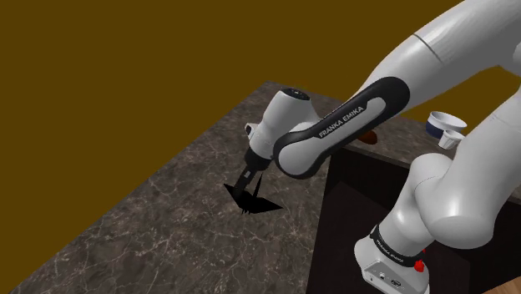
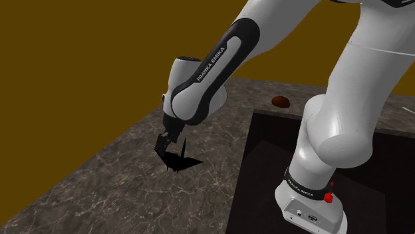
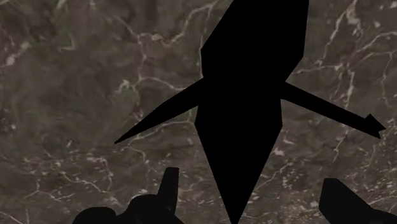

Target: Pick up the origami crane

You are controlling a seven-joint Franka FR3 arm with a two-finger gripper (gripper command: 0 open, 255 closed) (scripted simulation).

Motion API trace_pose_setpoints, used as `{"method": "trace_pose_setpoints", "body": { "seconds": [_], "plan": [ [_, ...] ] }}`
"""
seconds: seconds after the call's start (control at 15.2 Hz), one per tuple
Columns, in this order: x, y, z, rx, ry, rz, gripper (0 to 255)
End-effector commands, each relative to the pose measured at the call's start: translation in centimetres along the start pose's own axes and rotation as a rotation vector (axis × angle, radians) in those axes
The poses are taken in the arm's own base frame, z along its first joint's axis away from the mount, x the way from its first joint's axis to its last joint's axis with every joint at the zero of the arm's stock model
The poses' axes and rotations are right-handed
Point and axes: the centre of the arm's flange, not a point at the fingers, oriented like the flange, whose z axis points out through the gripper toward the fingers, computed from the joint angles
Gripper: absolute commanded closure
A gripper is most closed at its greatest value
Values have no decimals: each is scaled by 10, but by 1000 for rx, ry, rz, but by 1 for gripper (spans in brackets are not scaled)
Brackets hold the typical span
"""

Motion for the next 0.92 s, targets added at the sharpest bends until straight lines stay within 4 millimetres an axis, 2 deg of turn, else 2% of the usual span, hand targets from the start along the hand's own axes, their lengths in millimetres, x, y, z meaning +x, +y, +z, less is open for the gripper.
{"method": "trace_pose_setpoints", "body": {
  "seconds": [0.0, 0.33, 0.46, 0.53, 0.86],
  "plan": [
    [-2, -1, 12, 1, 3, -5, 0],
    [-10, 2, 40, 1, 3, -5, 0],
    [-10, 2, 40, 1, 3, -5, 0],
    [-10, 2, 39, 1, 3, -5, 255],
    [-11, 1, 39, 1, 3, -5, 255]
  ]
}}
